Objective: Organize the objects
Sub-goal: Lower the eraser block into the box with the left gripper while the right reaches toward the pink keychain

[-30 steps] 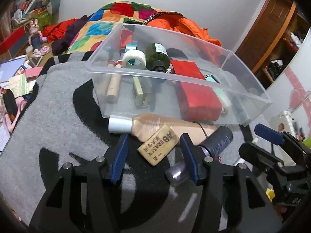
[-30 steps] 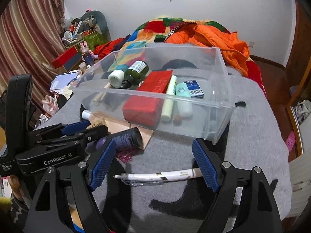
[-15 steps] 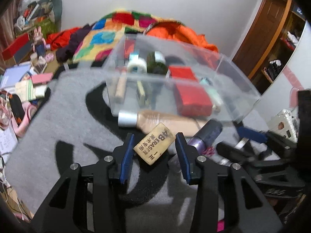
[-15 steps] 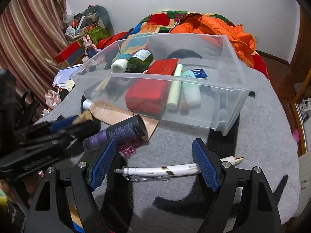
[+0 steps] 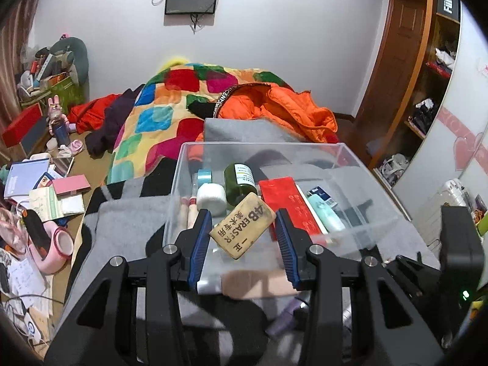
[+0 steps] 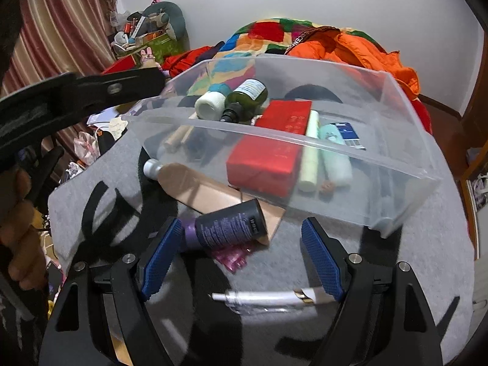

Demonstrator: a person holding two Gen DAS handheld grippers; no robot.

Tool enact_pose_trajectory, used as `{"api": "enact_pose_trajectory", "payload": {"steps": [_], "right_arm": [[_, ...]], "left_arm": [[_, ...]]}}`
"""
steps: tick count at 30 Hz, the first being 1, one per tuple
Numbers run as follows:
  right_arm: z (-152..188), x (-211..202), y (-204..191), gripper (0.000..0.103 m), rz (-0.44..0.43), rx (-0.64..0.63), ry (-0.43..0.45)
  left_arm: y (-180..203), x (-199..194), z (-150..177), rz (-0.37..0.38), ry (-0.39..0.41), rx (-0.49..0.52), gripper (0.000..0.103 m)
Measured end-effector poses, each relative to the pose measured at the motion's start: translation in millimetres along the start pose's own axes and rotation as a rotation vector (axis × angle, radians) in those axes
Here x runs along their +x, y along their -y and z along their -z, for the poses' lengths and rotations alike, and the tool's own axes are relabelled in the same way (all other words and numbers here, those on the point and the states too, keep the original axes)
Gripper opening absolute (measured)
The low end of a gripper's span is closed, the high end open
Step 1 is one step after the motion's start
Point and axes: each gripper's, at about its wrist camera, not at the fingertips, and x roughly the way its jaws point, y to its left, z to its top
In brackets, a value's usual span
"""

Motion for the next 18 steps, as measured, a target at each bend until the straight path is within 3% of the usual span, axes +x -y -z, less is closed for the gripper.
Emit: {"api": "enact_pose_trajectory", "payload": {"steps": [10,18], "right_arm": [[-1.2,6.4,2.3,0.078,-0.044,0.036,-0.005],[1.5,2.4,-2.4,0.066,-0.056,0.008,0.005]], "left_arm": [[-1.1,37.2,-9.1,-0.001,-0.073,0.026,0.043],[-2.1,40.0,-2.2,0.016,-0.1,0.033,0.043]]}}
